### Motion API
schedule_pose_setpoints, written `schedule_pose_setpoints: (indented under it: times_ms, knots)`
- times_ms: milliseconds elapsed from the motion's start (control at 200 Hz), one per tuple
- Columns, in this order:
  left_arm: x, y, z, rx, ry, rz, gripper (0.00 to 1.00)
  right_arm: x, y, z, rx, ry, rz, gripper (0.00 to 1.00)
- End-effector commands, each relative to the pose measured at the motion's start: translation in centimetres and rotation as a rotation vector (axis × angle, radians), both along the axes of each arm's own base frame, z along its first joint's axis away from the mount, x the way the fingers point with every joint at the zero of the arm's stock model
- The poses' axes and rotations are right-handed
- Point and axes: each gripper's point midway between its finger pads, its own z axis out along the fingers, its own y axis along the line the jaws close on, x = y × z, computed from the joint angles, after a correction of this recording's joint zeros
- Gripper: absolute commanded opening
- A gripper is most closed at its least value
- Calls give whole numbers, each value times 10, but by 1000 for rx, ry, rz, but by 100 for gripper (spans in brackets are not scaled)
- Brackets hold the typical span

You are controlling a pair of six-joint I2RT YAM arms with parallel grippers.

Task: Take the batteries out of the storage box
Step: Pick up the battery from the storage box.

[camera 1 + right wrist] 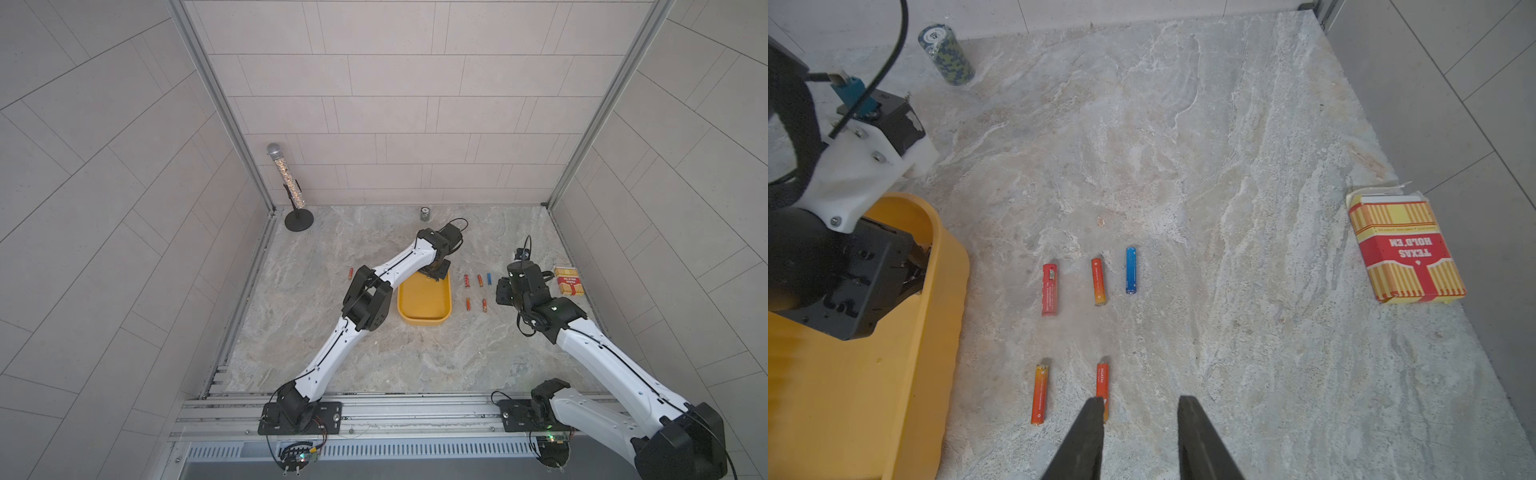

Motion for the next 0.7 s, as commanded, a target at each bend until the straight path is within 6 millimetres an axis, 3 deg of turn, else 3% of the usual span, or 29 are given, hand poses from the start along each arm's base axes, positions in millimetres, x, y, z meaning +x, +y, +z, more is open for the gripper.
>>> schedule_pose_setpoints:
  times_ms: [0, 215, 320, 395, 470, 555, 696]
  knots:
    - [-6, 11, 9, 37, 12, 0, 6, -2, -3, 7, -13, -16, -6, 34]
    - [-11, 12, 90, -59, -70, 8, 5, -2, -1, 9, -10, -21, 1, 34]
    - [-19, 26, 129, -93, -114, 26, 4, 0, 0, 10, -6, -23, 4, 34]
    - [-29, 41, 146, -136, -109, 59, 3, 2, 3, 10, 5, -26, 13, 34]
    - [-42, 68, 155, -154, -119, 95, 3, 4, 14, 12, 35, -28, 67, 34]
    - [-56, 115, 158, -151, -136, 181, 3, 3, 38, 20, 45, -46, 189, 35]
    - [-86, 186, 139, -99, -102, 280, 3, -6, 90, 27, 46, -82, 421, 42]
